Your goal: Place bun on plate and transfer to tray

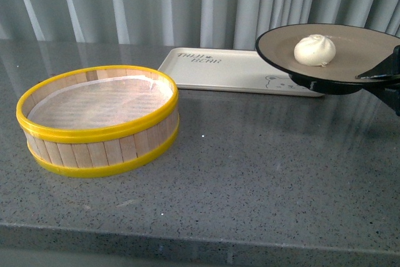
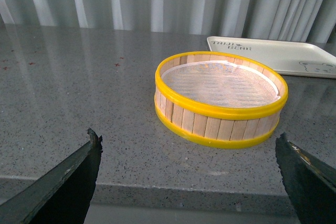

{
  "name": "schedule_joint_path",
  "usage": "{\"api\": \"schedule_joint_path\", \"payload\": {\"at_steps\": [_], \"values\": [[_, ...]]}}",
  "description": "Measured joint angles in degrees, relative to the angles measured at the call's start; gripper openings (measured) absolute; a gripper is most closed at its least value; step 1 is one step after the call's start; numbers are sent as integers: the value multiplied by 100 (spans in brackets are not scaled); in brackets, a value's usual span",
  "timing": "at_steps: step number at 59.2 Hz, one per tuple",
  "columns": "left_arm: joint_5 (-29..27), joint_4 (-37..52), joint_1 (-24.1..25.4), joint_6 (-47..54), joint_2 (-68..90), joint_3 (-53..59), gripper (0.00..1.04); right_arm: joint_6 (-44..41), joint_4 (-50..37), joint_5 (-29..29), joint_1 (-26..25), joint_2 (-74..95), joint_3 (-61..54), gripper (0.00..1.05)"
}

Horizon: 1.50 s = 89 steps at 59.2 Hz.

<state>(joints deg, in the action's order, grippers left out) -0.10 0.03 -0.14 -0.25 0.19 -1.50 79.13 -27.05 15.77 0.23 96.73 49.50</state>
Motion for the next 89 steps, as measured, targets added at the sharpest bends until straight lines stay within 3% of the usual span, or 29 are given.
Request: {"api": "schedule_joint_path", "payload": {"at_steps": [59,89], "values": [[0,0,0,0,-2,0,98,-98,1762,282,-105,3126,4435,3],[0,0,0,0,0,0,98,-149,1897,332,-37,3539,4946,3]]}}
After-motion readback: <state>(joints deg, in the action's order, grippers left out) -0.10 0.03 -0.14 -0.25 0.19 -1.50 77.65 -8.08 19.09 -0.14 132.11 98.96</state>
